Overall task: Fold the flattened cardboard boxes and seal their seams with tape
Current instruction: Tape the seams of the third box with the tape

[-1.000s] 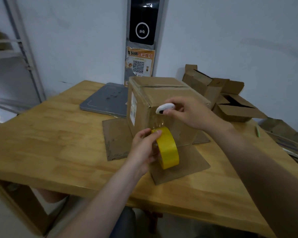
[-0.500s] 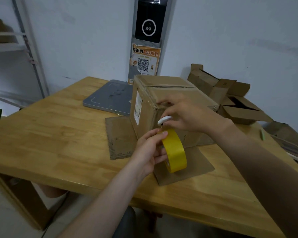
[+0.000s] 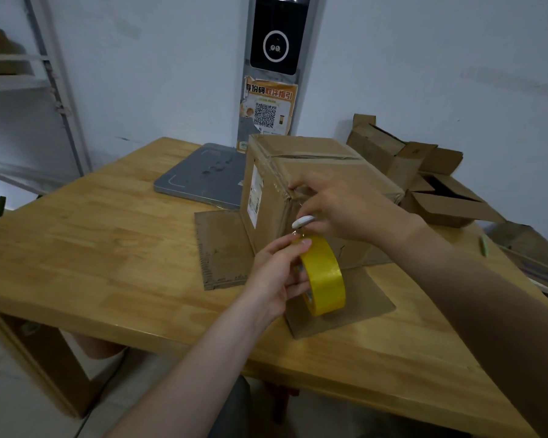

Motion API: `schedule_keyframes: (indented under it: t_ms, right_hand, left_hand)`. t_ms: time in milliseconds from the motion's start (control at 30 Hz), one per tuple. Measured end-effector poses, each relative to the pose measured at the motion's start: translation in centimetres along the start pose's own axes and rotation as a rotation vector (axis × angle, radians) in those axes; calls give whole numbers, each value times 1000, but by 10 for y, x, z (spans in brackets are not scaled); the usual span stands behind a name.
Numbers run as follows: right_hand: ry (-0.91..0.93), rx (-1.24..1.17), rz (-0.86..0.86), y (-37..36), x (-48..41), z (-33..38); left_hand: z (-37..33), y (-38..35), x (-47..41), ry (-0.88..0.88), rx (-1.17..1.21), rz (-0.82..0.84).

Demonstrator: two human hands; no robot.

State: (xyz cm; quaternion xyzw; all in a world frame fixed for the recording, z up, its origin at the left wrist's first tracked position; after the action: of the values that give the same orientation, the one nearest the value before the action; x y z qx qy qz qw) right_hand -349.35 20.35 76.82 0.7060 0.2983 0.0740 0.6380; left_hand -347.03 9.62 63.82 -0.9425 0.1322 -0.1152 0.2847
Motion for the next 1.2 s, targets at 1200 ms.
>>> schedule_keyframes:
  t_ms: [1200]
  right_hand:
    - [-898,-90,-17,-74,256,-61]
  left_hand:
    - [10,-38,18,-335,-1172,159]
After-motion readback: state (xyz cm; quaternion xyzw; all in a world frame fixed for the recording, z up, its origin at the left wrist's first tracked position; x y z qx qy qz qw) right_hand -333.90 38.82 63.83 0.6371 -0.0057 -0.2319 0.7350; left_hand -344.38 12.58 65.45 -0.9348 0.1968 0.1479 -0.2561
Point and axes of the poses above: each hand's wrist, its own x-axis away from the middle knuckle, its own y-axis out of the back of the hand, z = x × y, the point moved 5 cm from there along -x, towards the middle knuckle, and after that the axes turned 8 degrees about -y, right-handed, at the moved point
